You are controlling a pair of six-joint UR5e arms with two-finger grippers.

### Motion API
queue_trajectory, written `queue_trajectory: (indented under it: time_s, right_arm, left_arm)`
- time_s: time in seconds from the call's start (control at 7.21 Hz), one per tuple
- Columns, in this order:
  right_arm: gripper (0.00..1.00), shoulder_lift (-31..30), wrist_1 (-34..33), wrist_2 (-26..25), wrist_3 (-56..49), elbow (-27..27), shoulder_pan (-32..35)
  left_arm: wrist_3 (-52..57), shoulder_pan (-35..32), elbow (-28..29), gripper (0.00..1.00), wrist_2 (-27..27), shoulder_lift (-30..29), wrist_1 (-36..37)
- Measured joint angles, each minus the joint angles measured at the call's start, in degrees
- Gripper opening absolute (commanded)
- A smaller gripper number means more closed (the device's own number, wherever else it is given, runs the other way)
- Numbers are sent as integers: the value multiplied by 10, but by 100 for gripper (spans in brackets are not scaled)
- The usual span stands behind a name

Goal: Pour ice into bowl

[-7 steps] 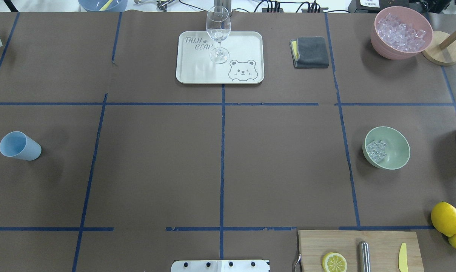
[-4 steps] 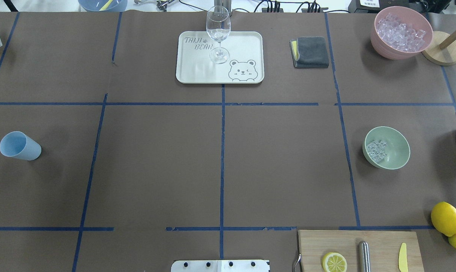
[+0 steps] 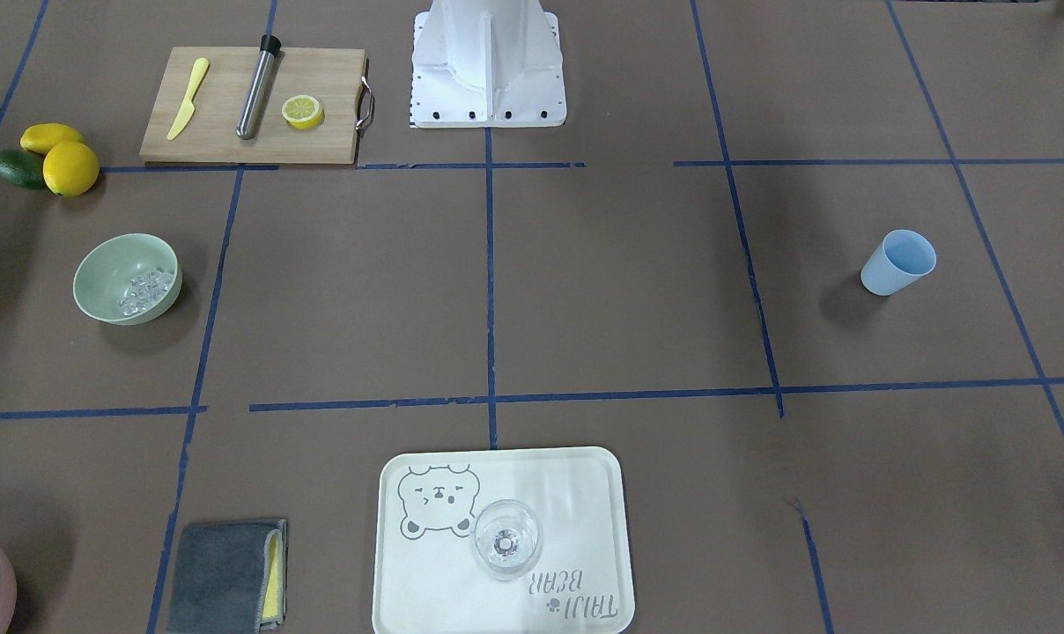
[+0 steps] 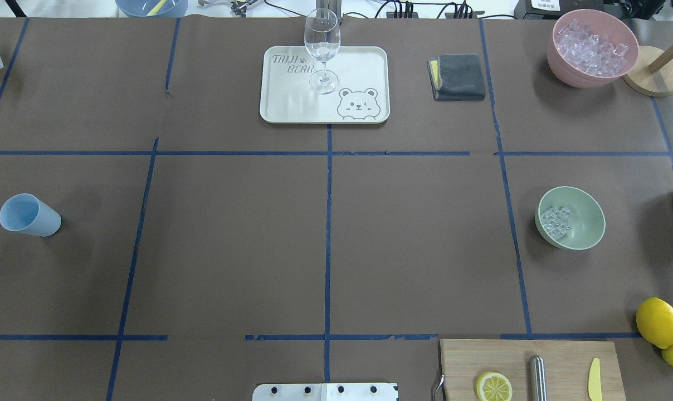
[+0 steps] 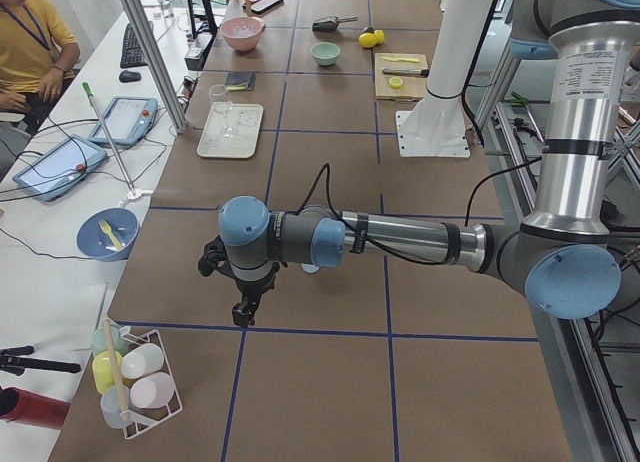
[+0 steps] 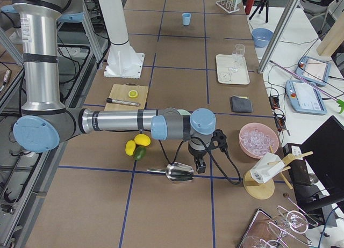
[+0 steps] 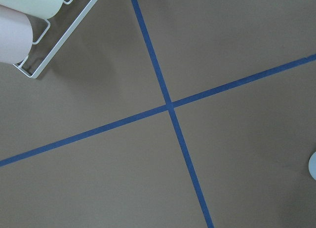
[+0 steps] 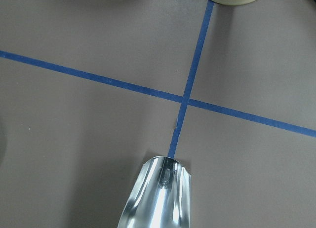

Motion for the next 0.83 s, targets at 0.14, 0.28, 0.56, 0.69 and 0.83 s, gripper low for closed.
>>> queue_trajectory:
  time_s: [0.14, 0.28, 0.56, 0.69, 0.83]
  right_arm:
    - [100, -1, 12, 0, -1, -4, -2]
    - [100, -2, 18, 0, -4, -8, -4]
    - [100, -4, 21, 3, -4, -21, -5]
    - [100, -4, 21, 5, 1, -28, -8]
    - [100, -4, 20, 6, 4, -28, -11]
  left_arm:
    - [-1, 0, 0, 100, -1, -2, -18]
    - [0, 0, -6, 100, -2, -7, -25]
    - [0, 0, -11, 100, -6, -14, -33]
    - [-3, 0, -11, 100, -6, -12, -40]
    - [-22, 0, -18, 100, -12, 1, -46]
